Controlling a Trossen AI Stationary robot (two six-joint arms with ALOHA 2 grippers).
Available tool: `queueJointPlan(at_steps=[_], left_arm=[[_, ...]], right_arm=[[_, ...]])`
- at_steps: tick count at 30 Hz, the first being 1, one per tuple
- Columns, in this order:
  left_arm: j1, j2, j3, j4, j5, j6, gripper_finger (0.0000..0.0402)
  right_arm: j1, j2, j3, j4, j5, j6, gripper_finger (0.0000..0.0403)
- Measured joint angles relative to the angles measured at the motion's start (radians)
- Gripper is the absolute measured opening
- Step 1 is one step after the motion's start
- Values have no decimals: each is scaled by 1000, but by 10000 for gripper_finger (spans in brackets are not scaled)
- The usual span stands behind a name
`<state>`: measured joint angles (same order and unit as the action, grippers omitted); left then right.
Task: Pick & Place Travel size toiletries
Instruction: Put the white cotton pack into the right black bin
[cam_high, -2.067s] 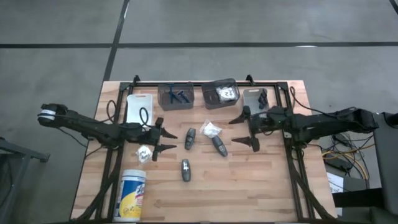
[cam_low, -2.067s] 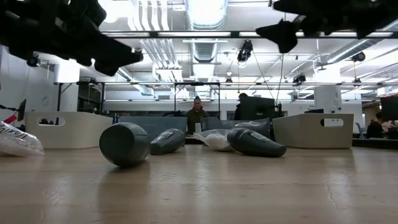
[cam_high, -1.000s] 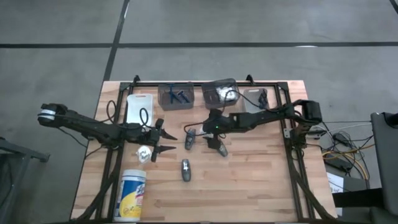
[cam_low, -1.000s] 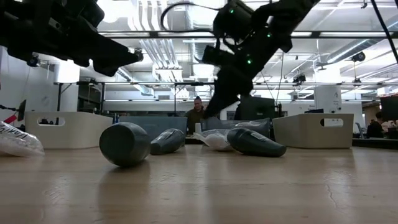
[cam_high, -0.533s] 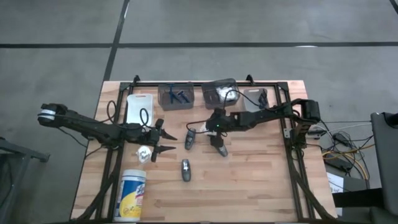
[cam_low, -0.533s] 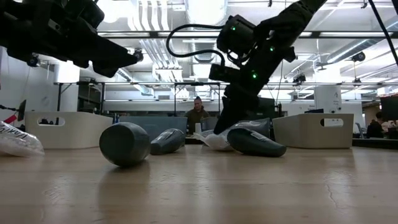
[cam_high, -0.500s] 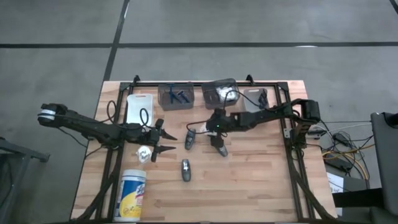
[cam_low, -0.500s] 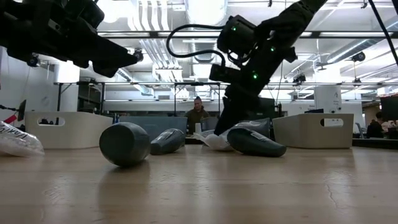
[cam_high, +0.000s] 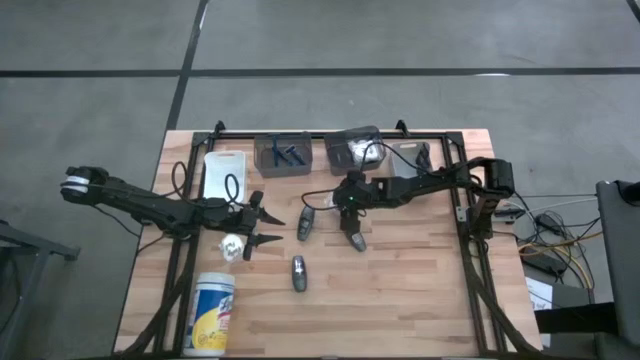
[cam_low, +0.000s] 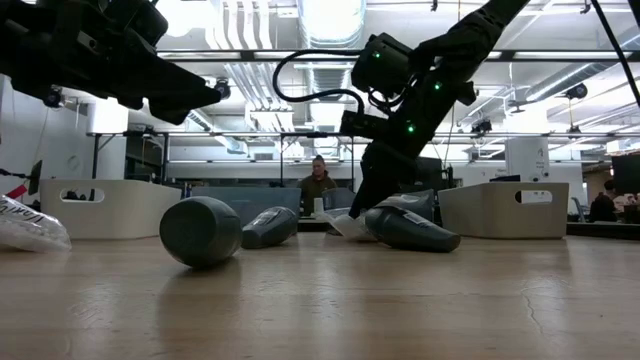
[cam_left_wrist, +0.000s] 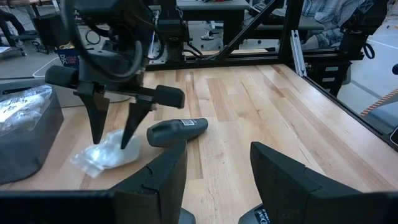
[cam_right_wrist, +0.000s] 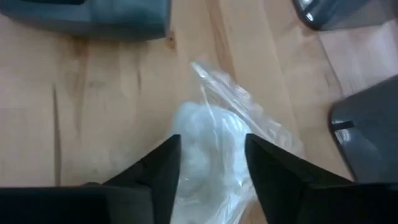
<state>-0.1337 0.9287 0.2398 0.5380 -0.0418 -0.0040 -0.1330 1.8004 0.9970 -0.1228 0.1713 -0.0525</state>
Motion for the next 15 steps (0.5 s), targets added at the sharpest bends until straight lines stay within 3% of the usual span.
queueJointPlan(at_steps=[11, 15], left_arm=[[0, 0, 0, 0, 0, 0, 181], [0, 0, 0, 0, 0, 0, 182]], right_arm=[[-17, -1, -1, -26, -96, -27, 25], [-18, -12, -1, -26, -104, -27, 13]])
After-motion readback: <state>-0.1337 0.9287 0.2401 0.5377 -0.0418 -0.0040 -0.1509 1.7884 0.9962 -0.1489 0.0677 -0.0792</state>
